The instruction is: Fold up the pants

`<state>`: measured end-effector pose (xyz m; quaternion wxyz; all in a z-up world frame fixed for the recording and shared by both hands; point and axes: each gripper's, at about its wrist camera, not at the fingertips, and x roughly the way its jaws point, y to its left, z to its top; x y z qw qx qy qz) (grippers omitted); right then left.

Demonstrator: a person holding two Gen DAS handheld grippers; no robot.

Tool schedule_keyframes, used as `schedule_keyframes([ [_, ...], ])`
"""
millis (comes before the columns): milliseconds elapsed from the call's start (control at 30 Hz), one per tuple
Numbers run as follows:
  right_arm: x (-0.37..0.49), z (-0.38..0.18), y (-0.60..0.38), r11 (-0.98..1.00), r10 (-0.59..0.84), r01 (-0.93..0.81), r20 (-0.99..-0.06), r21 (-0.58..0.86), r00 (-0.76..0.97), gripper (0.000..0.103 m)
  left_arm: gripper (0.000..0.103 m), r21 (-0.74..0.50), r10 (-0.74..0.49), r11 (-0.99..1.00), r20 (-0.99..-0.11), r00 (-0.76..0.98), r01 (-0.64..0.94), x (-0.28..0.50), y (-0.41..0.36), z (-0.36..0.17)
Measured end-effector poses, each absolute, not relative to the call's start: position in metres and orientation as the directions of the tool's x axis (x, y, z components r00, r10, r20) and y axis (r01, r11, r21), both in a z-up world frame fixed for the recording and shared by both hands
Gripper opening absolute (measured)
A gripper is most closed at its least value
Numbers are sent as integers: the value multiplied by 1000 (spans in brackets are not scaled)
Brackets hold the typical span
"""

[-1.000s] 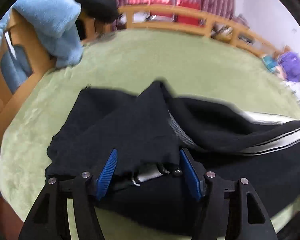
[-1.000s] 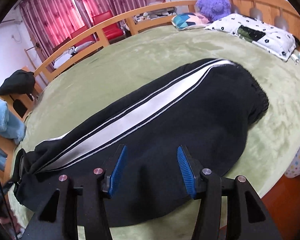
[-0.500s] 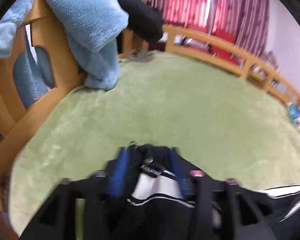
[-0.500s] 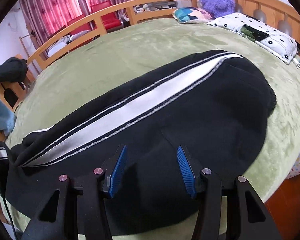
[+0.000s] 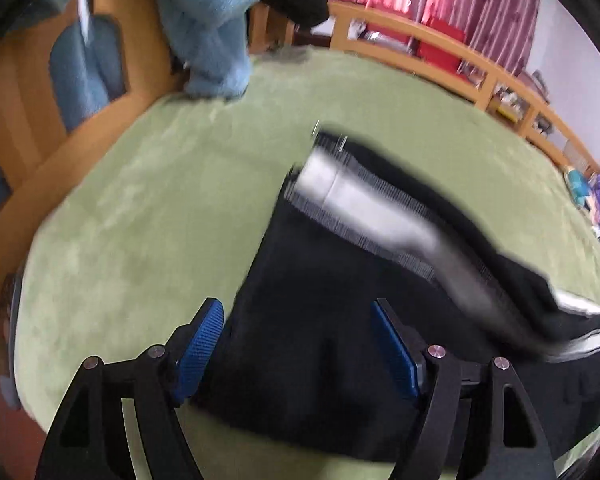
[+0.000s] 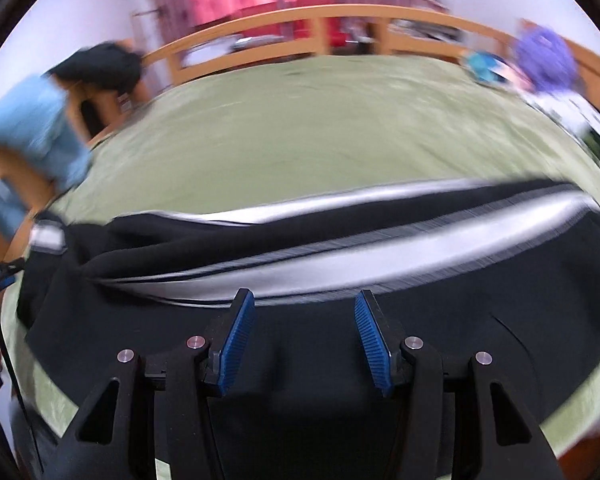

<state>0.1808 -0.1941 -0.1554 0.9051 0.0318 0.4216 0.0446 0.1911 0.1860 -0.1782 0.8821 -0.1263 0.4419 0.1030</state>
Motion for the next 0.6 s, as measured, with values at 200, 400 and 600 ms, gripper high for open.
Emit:
schedule_keyframes([
  [200,207,-163,-125,953,207,-303,-755,12,622,57,74,-156,35,940,-839,542,-302,174,197,-205],
  [400,240,-184,-88,890,170,-439,-802,-125,573,57,77,-213,-16,932,-832,554,-293,177,207,-206],
  [600,280,-193,-71,886,56,-398,-797,-239,601,0,77,-289,-61,910,-802,594,-296,186,221,-199],
])
